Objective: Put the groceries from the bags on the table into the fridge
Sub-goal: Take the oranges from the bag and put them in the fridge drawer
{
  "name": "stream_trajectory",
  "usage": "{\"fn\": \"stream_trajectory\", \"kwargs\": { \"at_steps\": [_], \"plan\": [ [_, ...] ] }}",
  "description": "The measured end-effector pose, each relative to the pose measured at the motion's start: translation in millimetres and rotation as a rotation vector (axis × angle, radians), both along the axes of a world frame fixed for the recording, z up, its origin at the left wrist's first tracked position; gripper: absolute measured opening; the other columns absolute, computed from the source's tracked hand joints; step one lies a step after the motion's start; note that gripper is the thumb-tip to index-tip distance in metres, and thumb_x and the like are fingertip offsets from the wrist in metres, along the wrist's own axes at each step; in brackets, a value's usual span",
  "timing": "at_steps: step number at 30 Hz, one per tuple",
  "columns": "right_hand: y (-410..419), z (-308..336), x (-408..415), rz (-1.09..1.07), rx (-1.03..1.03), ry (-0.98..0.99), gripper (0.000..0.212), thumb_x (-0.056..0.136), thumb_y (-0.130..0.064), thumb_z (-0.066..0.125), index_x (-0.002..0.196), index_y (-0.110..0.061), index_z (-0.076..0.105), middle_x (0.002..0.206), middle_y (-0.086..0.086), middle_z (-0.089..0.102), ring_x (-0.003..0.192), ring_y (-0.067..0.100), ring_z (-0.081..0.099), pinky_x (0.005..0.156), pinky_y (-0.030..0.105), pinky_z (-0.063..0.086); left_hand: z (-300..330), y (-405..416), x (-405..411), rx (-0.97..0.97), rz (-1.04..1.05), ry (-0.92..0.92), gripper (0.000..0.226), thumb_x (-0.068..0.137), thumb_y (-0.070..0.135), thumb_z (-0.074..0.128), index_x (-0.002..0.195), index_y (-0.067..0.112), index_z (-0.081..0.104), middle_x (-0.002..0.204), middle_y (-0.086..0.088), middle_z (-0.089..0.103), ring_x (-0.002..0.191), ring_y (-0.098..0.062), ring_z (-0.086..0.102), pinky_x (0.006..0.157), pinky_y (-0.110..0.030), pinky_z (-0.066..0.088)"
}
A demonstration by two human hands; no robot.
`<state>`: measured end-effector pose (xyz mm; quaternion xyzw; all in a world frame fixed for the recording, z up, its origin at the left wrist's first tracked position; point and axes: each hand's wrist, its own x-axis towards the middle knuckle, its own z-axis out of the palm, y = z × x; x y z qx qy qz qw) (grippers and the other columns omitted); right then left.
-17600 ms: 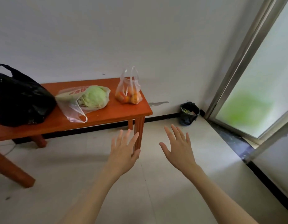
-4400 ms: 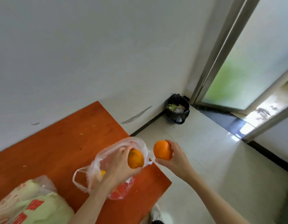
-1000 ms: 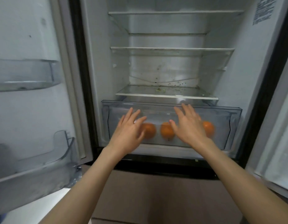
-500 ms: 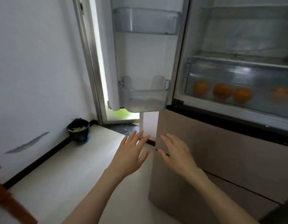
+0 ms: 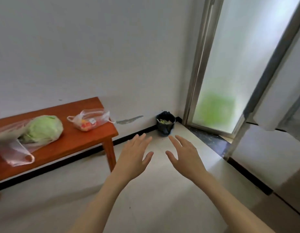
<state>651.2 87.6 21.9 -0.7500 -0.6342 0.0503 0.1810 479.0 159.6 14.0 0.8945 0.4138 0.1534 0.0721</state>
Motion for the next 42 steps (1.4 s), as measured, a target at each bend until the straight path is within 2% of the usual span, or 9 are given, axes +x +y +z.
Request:
{"fn": "stream_trajectory", "kwargs": {
  "at_steps": [7,15,21,29,32,35,37,39,42],
  "plan": [
    [161.7,2.2,-47.2,0.202,0.008,0.039,0.057,0.095,-0.042,0.041,0.146,-0.021,0.023,0.153,0.003,0.027,0.141,0.02,0.022,0.116,0.035,0.02,24.3,120.1,-66.7,0.004,0.221,0.031,0.054,0.098,0.039,0.035,0.146,0.021,0.021,0.155,0.002,0.018,0.143,-0.015,0.01,0.114,-0.03,0.011],
    [293.9,8.6,-96.9,0.374,0.016,0.111,0.052,0.096,-0.036,0.044,0.143,-0.02,0.029,0.146,0.001,0.036,0.135,0.018,0.032,0.111,0.031,0.025,17.6,227.4,-125.4,-0.027,0.368,0.006,0.051,0.094,0.04,0.042,0.141,0.023,0.032,0.147,0.002,0.035,0.137,-0.013,0.029,0.112,-0.032,0.027],
    [374.0,-24.1,-123.5,0.406,-0.091,0.154,0.052,0.096,-0.036,0.043,0.143,-0.021,0.028,0.147,0.001,0.035,0.134,0.02,0.033,0.109,0.034,0.03,-9.4,284.8,-158.7,-0.161,0.454,0.045,0.05,0.096,0.041,0.037,0.143,0.025,0.028,0.152,0.005,0.025,0.141,-0.011,0.019,0.113,-0.026,0.017],
    [497.4,-69.8,-175.0,0.401,-0.13,0.196,0.049,0.096,-0.032,0.041,0.143,-0.022,0.031,0.148,0.002,0.036,0.131,0.023,0.04,0.102,0.035,0.038,-51.8,427.0,-207.0,-0.179,0.374,0.06,0.044,0.096,0.033,0.042,0.138,0.022,0.039,0.146,0.002,0.037,0.137,-0.014,0.028,0.111,-0.031,0.028],
    [548.2,-93.7,-198.0,0.361,-0.143,0.238,0.04,0.096,-0.026,0.04,0.136,-0.02,0.042,0.14,0.001,0.045,0.123,0.021,0.047,0.092,0.035,0.046,-76.2,478.1,-219.0,-0.233,0.285,0.092,0.041,0.096,0.029,0.043,0.136,0.021,0.042,0.142,0.002,0.042,0.133,-0.013,0.035,0.108,-0.029,0.03],
    [582.6,-118.6,-221.9,0.375,-0.199,0.202,0.034,0.096,-0.015,0.038,0.125,-0.011,0.055,0.129,0.002,0.053,0.122,0.02,0.048,0.093,0.029,0.042,-97.6,517.6,-225.7,-0.334,0.165,0.123,0.035,0.096,0.023,0.042,0.13,0.02,0.048,0.132,0.002,0.051,0.122,-0.012,0.045,0.104,-0.027,0.035],
    [599.1,-134.4,-235.4,0.357,-0.25,0.235,0.03,0.096,-0.013,0.038,0.112,-0.003,0.062,0.116,0.01,0.062,0.109,0.025,0.056,0.094,0.036,0.044,-109.5,547.1,-227.2,-0.367,0.122,0.134,0.032,0.095,0.017,0.042,0.126,0.019,0.052,0.129,0.002,0.053,0.119,-0.012,0.048,0.102,-0.027,0.038],
    [610.7,-149.2,-244.6,0.365,-0.276,0.289,0.028,0.094,-0.009,0.04,0.094,-0.001,0.067,0.095,0.011,0.069,0.087,0.024,0.063,0.084,0.037,0.049,-119.9,571.0,-225.6,-0.41,0.097,0.142,0.035,0.093,0.009,0.043,0.124,0.02,0.054,0.125,0.001,0.056,0.114,-0.014,0.052,0.096,-0.028,0.041],
    [621.2,-170.3,-249.4,0.316,-0.311,0.317,0.027,0.091,-0.01,0.043,0.088,-0.007,0.069,0.091,0.005,0.071,0.08,0.017,0.065,0.077,0.033,0.053,-138.8,589.2,-223.4,-0.469,0.045,0.179,0.041,0.091,0.004,0.043,0.127,0.021,0.053,0.128,0.0,0.055,0.116,-0.016,0.052,0.095,-0.03,0.043]
  ]
}}
